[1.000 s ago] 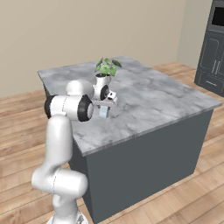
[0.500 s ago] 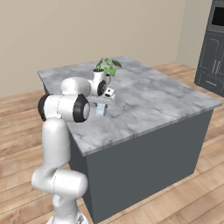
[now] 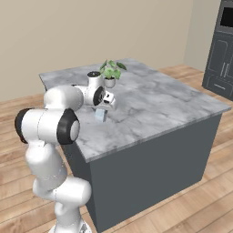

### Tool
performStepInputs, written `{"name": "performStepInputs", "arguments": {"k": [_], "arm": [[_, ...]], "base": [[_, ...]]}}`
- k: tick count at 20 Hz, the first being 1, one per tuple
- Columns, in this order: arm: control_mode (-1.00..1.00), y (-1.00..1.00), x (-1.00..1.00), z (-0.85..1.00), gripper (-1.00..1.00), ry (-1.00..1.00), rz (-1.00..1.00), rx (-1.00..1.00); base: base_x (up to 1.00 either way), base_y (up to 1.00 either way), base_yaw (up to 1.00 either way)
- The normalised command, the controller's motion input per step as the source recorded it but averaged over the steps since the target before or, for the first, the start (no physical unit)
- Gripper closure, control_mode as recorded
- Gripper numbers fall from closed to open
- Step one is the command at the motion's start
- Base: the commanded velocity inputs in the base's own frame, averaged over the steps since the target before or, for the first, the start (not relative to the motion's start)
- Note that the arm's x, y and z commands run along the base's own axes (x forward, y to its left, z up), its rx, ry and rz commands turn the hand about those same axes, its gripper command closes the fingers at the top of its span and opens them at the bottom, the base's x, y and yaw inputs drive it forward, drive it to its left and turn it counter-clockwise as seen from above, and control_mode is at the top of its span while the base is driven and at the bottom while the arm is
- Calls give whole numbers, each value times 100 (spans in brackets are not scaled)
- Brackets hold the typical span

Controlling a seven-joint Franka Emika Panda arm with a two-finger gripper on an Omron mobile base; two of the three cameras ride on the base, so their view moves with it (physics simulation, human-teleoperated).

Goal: Pick the milk, water bottle from the counter and place them in the open cabinet.

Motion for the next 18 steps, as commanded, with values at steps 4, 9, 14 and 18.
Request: {"name": "performStepInputs", "arguments": {"k": [4, 9, 14, 18], "arm": [[-100, 0, -90, 38, 100, -18, 0, 0], [-100, 0, -72, 52, 100, -19, 0, 0], [-100, 0, -52, 65, 100, -14, 0, 0], [-100, 0, -62, 59, 100, -15, 0, 0]], "base": [[0, 0, 0], [0, 0, 0], [0, 0, 0], [0, 0, 0]]}}
